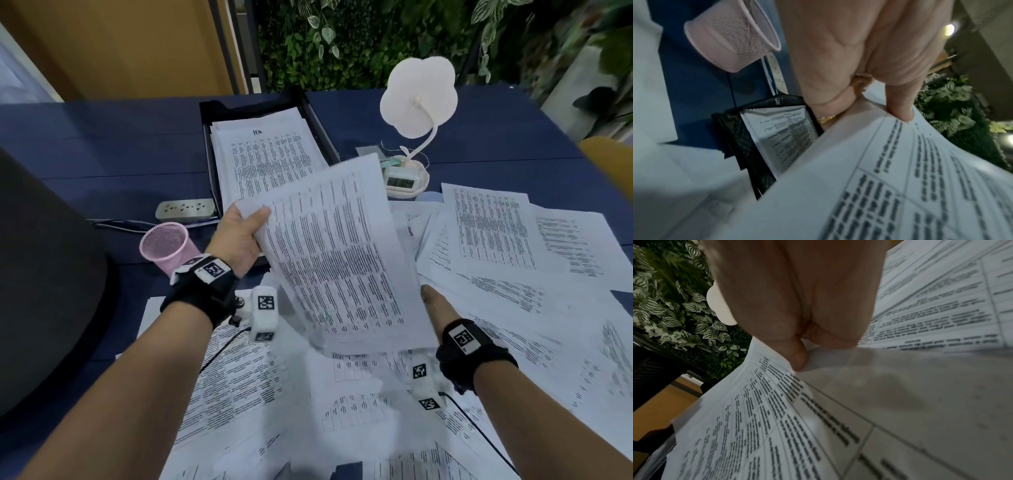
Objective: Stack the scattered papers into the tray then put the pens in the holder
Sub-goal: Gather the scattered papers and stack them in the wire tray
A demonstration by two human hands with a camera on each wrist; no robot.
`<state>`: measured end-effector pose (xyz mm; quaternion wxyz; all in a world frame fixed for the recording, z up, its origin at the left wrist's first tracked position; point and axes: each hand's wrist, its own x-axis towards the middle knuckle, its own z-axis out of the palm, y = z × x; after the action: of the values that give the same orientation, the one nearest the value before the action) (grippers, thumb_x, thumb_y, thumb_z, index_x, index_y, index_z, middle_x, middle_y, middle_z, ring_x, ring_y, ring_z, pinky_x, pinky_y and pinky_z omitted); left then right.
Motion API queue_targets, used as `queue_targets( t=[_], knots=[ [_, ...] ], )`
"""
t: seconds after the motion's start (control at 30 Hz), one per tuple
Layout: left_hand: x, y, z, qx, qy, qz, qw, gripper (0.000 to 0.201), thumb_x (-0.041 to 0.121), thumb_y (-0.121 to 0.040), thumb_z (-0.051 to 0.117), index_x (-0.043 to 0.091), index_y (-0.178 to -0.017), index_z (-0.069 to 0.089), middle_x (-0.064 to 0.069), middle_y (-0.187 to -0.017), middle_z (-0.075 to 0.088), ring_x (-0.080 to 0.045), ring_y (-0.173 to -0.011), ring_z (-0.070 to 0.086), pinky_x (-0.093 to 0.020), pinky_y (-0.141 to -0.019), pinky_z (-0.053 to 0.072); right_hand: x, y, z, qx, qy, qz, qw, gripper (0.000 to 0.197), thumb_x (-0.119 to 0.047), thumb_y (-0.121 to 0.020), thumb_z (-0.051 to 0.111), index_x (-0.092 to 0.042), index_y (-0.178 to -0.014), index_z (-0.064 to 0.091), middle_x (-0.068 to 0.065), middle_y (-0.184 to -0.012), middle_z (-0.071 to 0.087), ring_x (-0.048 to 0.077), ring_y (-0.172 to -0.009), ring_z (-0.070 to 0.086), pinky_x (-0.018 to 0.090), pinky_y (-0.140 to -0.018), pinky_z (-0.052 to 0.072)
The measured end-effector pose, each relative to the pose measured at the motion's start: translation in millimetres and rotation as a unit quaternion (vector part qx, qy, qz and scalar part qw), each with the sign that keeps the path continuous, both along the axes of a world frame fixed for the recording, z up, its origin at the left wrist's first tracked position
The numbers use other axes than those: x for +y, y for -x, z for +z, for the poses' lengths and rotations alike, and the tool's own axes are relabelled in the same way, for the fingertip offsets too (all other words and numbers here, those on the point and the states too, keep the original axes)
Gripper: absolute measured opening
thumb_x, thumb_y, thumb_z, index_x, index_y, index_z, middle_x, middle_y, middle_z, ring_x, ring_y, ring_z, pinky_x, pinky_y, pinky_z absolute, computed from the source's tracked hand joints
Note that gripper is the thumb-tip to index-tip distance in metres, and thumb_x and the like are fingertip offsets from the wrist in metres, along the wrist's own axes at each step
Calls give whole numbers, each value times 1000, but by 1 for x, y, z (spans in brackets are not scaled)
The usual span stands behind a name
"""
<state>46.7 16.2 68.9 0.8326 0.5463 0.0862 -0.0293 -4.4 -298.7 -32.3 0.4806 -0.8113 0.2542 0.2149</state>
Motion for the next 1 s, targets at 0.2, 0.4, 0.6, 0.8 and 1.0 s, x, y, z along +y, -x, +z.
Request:
queue_targets(
  t=[0.2,0.4,0.6,0.8,1.0],
  knots=[
    [-3,1,-21,14,-210,-23,977,19,2,-95,50,21,-91,51,-5,-90,66,-22,-80,63,-37,-72,55,2,4,7,-14,-24,-19,999,37,-19,-92,46,-4,-126,49,18,-127,54,29,-110,52,34,-88,42],
    [-13,2,-43,24,-449,-23,893,10,12,-95,42,20,-100,40,-10,-68,44,-18,-51,38,-25,-43,34,2,5,10,-4,-68,-59,996,59,-47,-101,24,-12,-149,25,6,-155,25,23,-144,22,37,-118,15],
    [-30,12,-52,33,-572,-108,813,52,-4,-92,33,23,-136,26,-15,-70,52,-24,-50,47,-28,-46,38,2,5,9,-14,-70,-54,996,58,-46,-101,25,-12,-148,26,8,-154,27,25,-142,26,40,-117,18],
    [-29,15,-72,18,-646,-188,739,56,-16,-85,35,19,-127,47,-11,-130,50,-29,-109,53,-28,-81,41,-1,7,8,-32,-34,-15,999,48,-39,-102,27,-11,-141,34,10,-143,39,25,-133,36,35,-107,26],
    [-36,9,-73,14,-583,-167,795,55,-12,-90,32,19,-133,45,-6,-141,45,-23,-114,53,-22,-87,42,-2,4,2,-31,-21,4,999,46,-33,-99,40,-11,-140,37,9,-132,49,25,-117,48,34,-98,37]
  ],
)
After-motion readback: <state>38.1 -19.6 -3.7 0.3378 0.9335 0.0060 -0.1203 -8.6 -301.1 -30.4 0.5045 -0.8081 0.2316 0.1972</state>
